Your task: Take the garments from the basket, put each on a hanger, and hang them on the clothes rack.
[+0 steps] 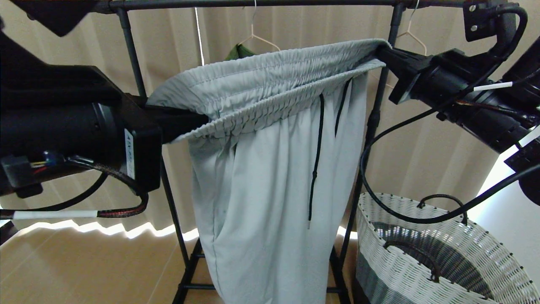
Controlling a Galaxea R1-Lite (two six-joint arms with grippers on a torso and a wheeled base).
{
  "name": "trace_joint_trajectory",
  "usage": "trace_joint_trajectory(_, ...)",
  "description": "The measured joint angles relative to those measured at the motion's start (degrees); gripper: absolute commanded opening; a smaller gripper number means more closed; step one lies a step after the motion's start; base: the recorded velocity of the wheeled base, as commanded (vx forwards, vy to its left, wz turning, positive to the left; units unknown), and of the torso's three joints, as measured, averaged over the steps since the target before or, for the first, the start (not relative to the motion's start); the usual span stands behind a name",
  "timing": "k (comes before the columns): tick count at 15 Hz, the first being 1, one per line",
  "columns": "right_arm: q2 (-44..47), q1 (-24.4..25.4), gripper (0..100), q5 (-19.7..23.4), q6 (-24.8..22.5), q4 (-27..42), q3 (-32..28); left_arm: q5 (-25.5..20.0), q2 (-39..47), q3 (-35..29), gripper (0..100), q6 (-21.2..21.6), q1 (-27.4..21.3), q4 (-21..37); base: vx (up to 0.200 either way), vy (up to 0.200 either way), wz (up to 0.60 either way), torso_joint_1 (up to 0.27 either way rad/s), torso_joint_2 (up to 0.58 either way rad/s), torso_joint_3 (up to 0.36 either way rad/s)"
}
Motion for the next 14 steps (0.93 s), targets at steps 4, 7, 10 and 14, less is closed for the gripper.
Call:
trace_joint_trajectory(4, -1.5, -0.1, 0, -0.3, -0.1, 1.4, 0.1, 1.0, 1.6, -1.7, 0, 1.6, 1.6, -6.1, 0.0, 0.0, 0.0, 0.0, 0.0, 0.0)
trace_joint_trajectory(7, -4.8, -0.2, 0, -0.4, -0.2, 6.1, 0.2, 6.3, 6.3, -6.3, 0, 2.8, 4.9, -9.5, 0.0, 0.0, 0.0, 0.0, 0.0, 0.0)
trace_joint_trajectory(10, -9.9, -0.1, 0, -0.5, -0.3, 16.6, 0.8, 15.0, 12.4, -11.7, 0, 2.6, 5.8, -16.1, 0.0, 0.0, 0.0, 0.0, 0.0, 0.0)
trace_joint_trajectory(14, -15.0, 0.1, 0, -0.5, -0.5, 20.9, 5.0, 16.2, 16.1, -10.9, 0, 2.6, 5.7, -17.7, 0.0, 0.0, 0.0, 0.0, 0.0, 0.0)
